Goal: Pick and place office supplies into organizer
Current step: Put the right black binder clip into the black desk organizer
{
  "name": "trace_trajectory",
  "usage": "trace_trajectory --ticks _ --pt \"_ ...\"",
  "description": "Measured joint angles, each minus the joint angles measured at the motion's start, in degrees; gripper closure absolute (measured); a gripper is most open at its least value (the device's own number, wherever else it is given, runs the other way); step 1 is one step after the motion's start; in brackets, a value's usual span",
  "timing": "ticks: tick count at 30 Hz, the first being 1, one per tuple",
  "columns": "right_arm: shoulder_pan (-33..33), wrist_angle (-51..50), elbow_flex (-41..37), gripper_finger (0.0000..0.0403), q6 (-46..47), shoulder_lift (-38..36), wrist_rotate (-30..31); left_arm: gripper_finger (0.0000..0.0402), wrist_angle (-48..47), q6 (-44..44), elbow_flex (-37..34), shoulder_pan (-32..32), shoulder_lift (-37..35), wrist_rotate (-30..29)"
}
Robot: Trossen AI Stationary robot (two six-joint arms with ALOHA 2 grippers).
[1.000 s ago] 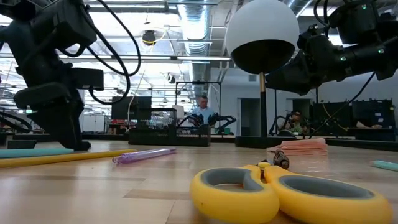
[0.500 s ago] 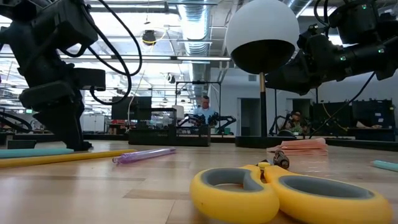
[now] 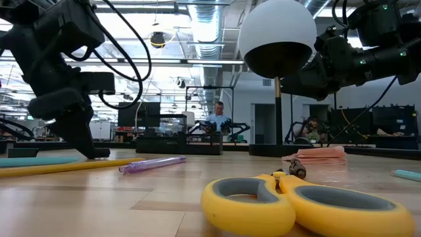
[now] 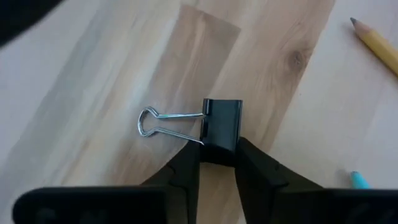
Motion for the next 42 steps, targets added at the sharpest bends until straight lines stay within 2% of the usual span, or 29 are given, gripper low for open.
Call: trace_trajectory --ticks 5,8,14,20,28,34,42 --pt "0.0 0.0 0.0 0.0198 0.0 0.0 0.0 0.0319 1.7 3.2 1.1 0.2 0.2 -9.5" --pt "0.0 0.2 0.0 0.0198 0.0 0.0 0.0 0.0316 3.0 5.6 2.0 1.3 0.1 -13.0" --pt "-0.1 0.5 0.0 0.0198 0.0 0.0 0.0 0.0335 6.6 12.0 3.4 8.2 0.1 -19.7" --pt "-0.1 0.5 0.0 0.0198 0.0 0.0 0.0 0.0326 17.7 24.5 3.8 18.0 0.0 -16.4" --pt "-0.1 0.5 0.0 0.0198 0.0 0.0 0.0 0.0324 20.2 26.9 3.9 27.4 1.6 -9.3" --pt "-0.1 0.1 0.0 0.0198 0.0 0.0 0.0 0.0289 22.6 28.1 3.8 30.2 5.4 -9.2" --pt "-0.1 0.0 0.0 0.0198 0.0 0.0 0.0 0.0238 26.7 28.1 3.9 30.4 8.5 -11.3"
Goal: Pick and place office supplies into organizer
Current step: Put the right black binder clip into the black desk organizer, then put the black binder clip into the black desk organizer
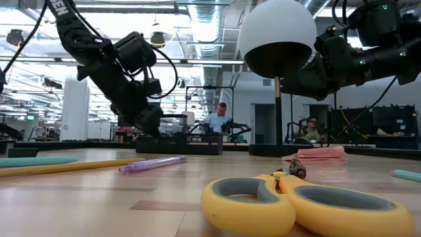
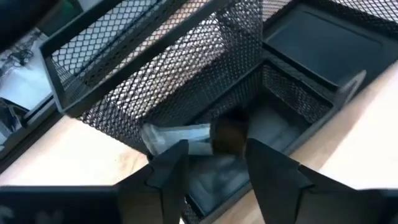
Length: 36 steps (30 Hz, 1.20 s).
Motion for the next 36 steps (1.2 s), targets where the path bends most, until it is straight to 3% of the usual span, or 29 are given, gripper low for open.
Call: trace_trajectory --ticks 11,16,20,23,26,29,34,36 --pt "0.0 0.0 0.0 0.0198 0.0 0.0 0.0 0.019 -1.2 0.2 0.2 -2.9 -2.8 1.2" --pt "0.1 -0.2 0.0 0.0198 0.0 0.0 0.0 0.0198 -24.1 -8.0 6.7 -5.8 -11.0 4.4" --pt "0.1 -0.4 0.0 0.0198 0.0 0.0 0.0 0.0209 -49.5 -16.3 14.2 -8.2 -16.9 15.6" --pt "0.1 -1.0 0.0 0.0198 0.0 0.0 0.0 0.0215 -60.9 -23.9 16.3 -10.6 -19.9 23.2" --pt "0.1 -1.9 0.0 0.0198 1.0 0.0 0.0 0.0217 -66.2 -37.2 16.3 -14.2 -21.1 26.1" --pt "0.1 -3.6 0.0 0.0198 3.5 0.0 0.0 0.0217 -69.4 -49.7 16.3 -19.3 -20.2 23.2" --pt "0.1 -5.9 0.0 0.0198 4.5 0.0 0.0 0.0217 -70.5 -57.7 16.3 -27.5 -15.7 24.6" --pt "0.1 -6.2 0.0 0.0198 5.0 0.0 0.0 0.0217 -70.8 -64.9 16.3 -30.6 -13.0 25.7"
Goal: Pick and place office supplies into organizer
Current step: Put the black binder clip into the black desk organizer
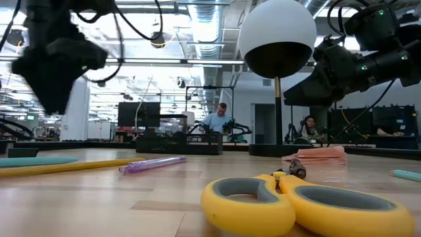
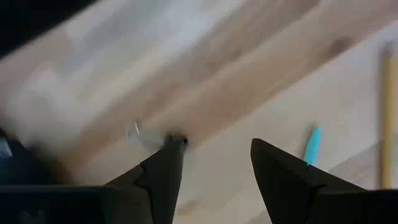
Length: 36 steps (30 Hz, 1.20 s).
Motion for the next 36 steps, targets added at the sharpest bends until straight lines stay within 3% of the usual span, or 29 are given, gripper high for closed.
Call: trace_trajectory --ticks 3,8,14,29,36 --pt "0.0 -0.2 0.0 0.0198 1.2 0.0 0.0 0.0217 0.0 -8.7 0.0 -3.7 4.0 0.9" --pt "0.0 -0.2 0.0 0.0198 1.1 0.0 0.0 0.0217 -2.9 -5.3 0.0 -8.0 10.5 0.7" --pt "0.0 -0.2 0.0 0.0198 1.1 0.0 0.0 0.0217 -8.8 -0.3 0.0 -8.6 15.3 0.4" --pt "0.0 0.2 0.0 0.0198 0.5 0.0 0.1 0.0217 -7.9 18.0 0.0 -6.0 14.7 2.8" --pt "0.0 0.2 0.0 0.0198 0.5 0.0 0.1 0.0217 -5.6 16.7 0.0 -2.4 14.7 -0.2"
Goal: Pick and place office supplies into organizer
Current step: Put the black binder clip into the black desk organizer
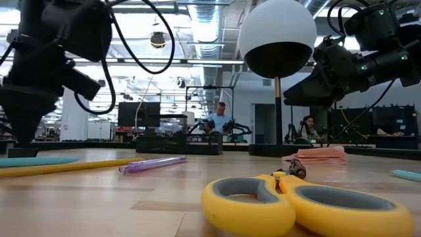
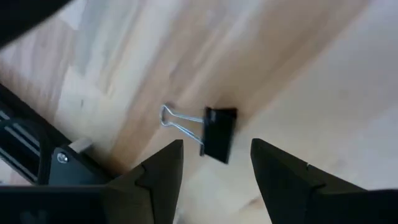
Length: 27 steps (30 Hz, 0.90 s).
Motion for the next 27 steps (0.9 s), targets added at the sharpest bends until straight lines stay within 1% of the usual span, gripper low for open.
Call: trace_trajectory --ticks 2,4,6,8,10,14,16,18,23,27 --pt "0.0 0.0 0.0 0.0198 0.0 0.0 0.0 0.0217 -1.8 -3.6 0.0 1.0 0.0 0.0" --pt "0.0 0.0 0.0 0.0198 0.0 0.0 0.0 0.0217 -5.9 -8.2 0.0 1.4 0.0 -0.4" --pt "0.0 0.0 0.0 0.0198 0.0 0.0 0.0 0.0217 -10.7 -13.3 0.0 1.3 0.0 -0.4" --pt "0.0 0.0 0.0 0.0198 0.0 0.0 0.0 0.0217 -12.7 -18.6 0.0 0.3 -0.1 -0.2" --pt "0.0 0.0 0.0 0.0198 0.0 0.0 0.0 0.0217 -10.1 -22.6 0.0 -1.3 -0.8 0.2" --pt "0.0 0.0 0.0 0.0198 0.0 0.0 0.0 0.0217 2.4 -30.7 0.0 -4.2 -2.0 0.2" --pt "0.0 0.0 0.0 0.0198 0.0 0.0 0.0 0.0217 6.3 -34.7 0.0 -4.9 -1.9 0.2" --pt "0.0 0.2 0.0 0.0198 0.0 0.0 0.0 0.0217 6.0 -37.7 0.0 -5.0 -1.8 0.2" --pt "0.0 -0.1 0.0 0.0198 0.0 0.0 0.0 0.0217 1.8 -43.9 0.0 -5.1 -1.6 0.2" --pt "0.0 -0.1 0.0 0.0198 0.0 0.0 0.0 0.0217 1.7 -49.4 0.0 -5.6 -1.6 -0.7"
